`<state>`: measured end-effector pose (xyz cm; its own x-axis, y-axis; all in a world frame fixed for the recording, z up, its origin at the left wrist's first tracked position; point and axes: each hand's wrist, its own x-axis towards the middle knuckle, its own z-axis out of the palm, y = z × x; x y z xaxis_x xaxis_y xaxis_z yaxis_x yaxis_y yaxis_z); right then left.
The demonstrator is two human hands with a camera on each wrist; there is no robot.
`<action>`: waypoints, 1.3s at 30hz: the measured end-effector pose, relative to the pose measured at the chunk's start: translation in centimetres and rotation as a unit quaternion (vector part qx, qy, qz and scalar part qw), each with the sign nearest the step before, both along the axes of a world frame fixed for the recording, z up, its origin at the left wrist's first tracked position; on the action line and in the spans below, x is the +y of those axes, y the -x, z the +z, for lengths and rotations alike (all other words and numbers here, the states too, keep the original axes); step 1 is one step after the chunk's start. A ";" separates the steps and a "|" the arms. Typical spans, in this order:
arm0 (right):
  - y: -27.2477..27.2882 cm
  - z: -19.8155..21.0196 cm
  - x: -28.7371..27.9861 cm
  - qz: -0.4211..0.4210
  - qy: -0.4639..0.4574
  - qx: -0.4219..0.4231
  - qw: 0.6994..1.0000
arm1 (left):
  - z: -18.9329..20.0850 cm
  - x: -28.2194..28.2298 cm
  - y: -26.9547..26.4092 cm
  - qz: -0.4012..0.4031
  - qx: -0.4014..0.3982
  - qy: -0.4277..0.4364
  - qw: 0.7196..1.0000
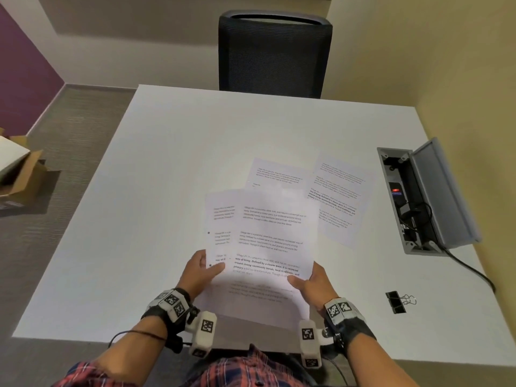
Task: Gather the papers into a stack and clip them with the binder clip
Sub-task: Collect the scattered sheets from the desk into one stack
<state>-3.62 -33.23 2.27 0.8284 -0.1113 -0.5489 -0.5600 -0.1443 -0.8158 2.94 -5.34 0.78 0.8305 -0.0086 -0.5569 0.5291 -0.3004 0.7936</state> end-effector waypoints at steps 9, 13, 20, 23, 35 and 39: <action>-1.0 2.3 0.2 0.048 -0.017 -0.069 0.996 | 3.9 -2.5 -1.4 -0.036 -0.111 0.068 0.991; -1.8 3.7 0.5 -0.028 0.004 -0.099 0.995 | 5.8 -3.1 -1.5 -0.026 -0.172 0.079 0.982; -2.6 5.9 0.0 -0.086 -0.019 -0.172 0.981 | 8.8 -3.2 -1.9 0.014 -0.244 0.099 0.965; -2.7 5.7 0.1 -0.084 -0.020 -0.177 0.980 | 8.6 -3.0 -1.7 0.015 -0.235 0.114 0.965; -2.4 6.6 1.7 -0.125 -0.030 -0.242 0.962 | 9.0 -4.7 -0.5 0.048 -0.285 0.122 0.949; -2.3 7.1 0.8 -0.125 -0.039 -0.261 0.956 | 9.9 -4.2 -0.6 0.026 -0.311 0.118 0.942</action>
<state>-1.35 -32.42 9.32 0.9446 -0.3176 -0.0832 -0.0830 0.0139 -0.9964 3.55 -9.53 10.67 0.9985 -0.0210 0.0511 -0.0523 -0.0622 0.9967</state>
